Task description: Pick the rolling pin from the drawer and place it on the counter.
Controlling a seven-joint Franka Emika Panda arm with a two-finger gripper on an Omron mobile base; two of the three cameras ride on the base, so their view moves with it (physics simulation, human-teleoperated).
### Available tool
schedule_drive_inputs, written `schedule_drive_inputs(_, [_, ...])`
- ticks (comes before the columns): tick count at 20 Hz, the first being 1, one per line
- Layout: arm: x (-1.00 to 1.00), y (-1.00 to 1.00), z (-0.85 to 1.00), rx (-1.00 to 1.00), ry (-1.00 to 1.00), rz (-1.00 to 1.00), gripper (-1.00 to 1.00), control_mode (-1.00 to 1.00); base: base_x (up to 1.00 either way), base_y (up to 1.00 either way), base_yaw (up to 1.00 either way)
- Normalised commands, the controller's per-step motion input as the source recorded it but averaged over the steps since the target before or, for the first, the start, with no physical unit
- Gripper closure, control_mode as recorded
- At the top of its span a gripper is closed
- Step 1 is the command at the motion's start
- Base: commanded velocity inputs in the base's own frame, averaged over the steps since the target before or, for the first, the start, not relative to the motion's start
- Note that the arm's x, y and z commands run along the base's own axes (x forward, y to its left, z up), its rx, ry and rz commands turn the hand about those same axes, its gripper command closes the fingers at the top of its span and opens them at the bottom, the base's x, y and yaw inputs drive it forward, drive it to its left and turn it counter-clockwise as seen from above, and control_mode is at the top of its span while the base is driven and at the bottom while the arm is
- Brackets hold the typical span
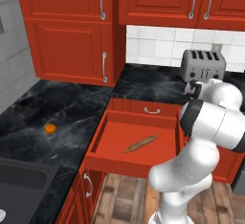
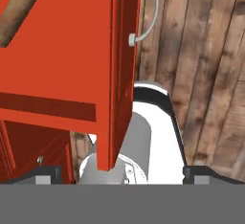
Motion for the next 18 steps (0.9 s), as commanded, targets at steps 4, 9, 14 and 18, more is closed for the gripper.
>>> schedule_drive_inputs(4, [0.0, 0.29, 1.0, 0.0, 0.0, 0.05, -1.0, -1.0, 0.0, 0.0, 0.0])
schedule_drive_inputs(9, [0.0, 0.46, 0.74, 0.0, 0.01, -0.13, -1.0, -1.0, 0.0, 0.0, 0.0])
schedule_drive_inputs(14, [0.08, 0.48, 0.04, 0.0, 0.04, -0.25, -1.0, -1.0, 0.0, 0.0, 0.0])
schedule_drive_inputs(18, [0.22, 0.66, -0.2, -0.04, 0.01, -0.28, -1.0, -1.0, 0.0, 0.0, 0.0])
